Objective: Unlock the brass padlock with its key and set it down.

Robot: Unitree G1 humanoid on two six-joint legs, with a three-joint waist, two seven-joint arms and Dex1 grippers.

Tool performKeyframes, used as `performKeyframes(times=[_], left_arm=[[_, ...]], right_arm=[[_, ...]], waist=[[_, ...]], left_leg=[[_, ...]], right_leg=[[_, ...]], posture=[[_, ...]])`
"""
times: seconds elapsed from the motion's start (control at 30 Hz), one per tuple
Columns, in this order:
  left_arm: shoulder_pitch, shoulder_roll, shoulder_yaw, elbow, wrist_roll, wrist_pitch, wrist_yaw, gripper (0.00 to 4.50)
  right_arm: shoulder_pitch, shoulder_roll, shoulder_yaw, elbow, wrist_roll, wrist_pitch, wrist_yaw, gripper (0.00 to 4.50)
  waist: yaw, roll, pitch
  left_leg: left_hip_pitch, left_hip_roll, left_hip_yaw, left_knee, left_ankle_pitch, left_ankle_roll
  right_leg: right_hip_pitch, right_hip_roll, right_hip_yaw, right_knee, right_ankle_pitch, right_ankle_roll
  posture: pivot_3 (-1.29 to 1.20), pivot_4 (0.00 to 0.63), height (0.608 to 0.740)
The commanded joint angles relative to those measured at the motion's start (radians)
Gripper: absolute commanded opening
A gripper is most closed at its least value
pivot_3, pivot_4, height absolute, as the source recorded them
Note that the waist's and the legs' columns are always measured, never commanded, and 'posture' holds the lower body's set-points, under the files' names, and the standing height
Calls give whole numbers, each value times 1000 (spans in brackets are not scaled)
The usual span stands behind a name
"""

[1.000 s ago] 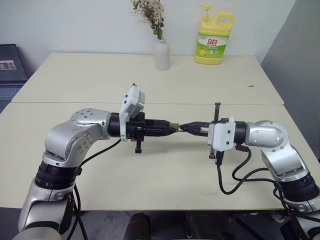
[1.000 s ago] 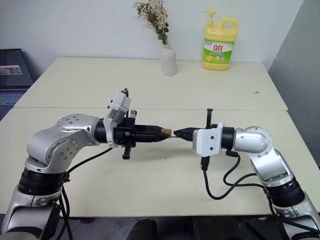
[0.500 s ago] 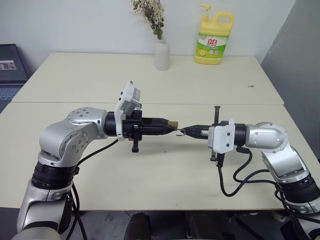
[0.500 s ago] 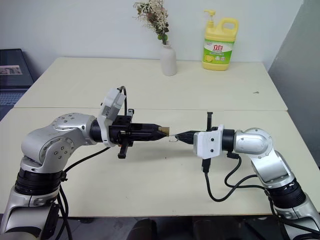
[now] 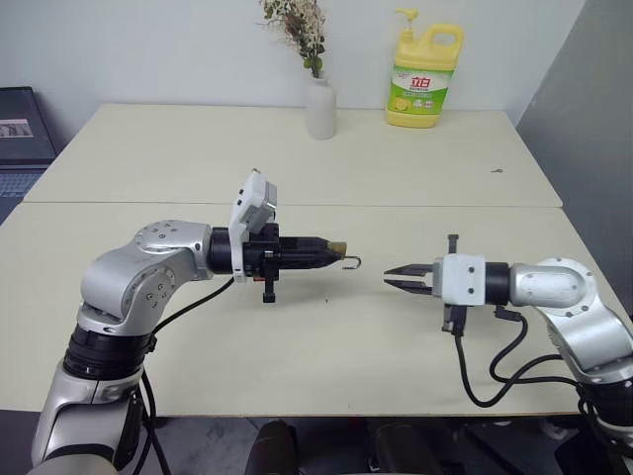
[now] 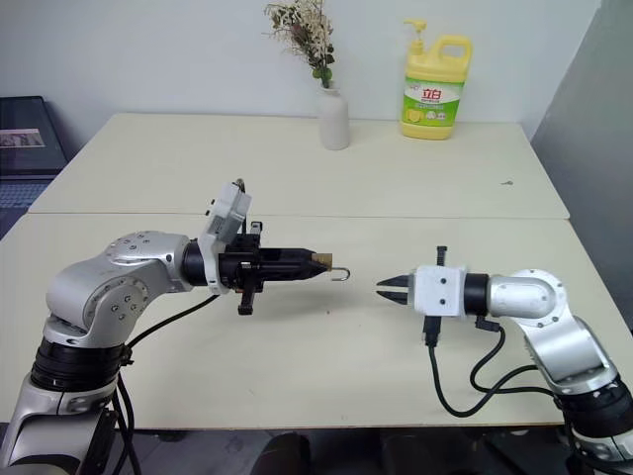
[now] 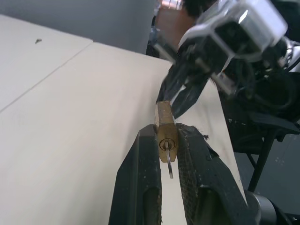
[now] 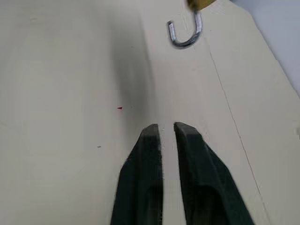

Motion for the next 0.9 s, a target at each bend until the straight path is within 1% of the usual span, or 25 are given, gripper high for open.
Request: performKeyframes(times=[0.03,0.17,0.23,0.27,0.33,0.43,0.9], left_arm=[[5,-12,5,-3,18,-19,19,164],[29,-31,-10,3,43,-26,34,164],[38,-35,-19,8,64,-30,44,164],[46,-39,-23,10,76,-25,61,164],[62,-47,-34,13,103,-21,94,164],[87,-59,-45,16,119,7,134,164],[164,-102,-83,108,175,49,203,164]], right_arm=[[8,-20,-63,-102,89,103,-15,1969],[33,-42,-82,-181,159,203,-17,3409],[29,-44,-77,-199,170,230,-26,4104],[26,-47,-66,-202,150,231,-35,4484],[31,-65,-43,-209,125,230,-30,4500],[41,-67,-24,-228,143,258,-32,4500],[8,-67,78,-199,81,271,-27,4500]], waist=[[0,0,0],[1,0,0],[1,0,0],[1,0,0],[0,0,0],[0,0,0],[0,0,0]], left_leg=[[0,0,0,0,0,0],[0,0,0,0,0,0],[-1,0,0,0,0,0],[0,0,0,0,0,0],[0,0,0,0,0,0],[0,0,0,0,0,0],[0,0,0,0,0,0]], right_leg=[[0,0,0,0,0,0],[0,0,0,0,0,0],[0,0,0,-1,0,0],[0,0,0,-1,0,0],[0,0,0,-1,0,0],[0,0,0,-1,0,0],[0,0,0,-1,0,0]], posture=[[0,150,740],[0,150,740],[0,150,740],[0,150,740],[0,150,740],[0,150,740],[0,150,740]])
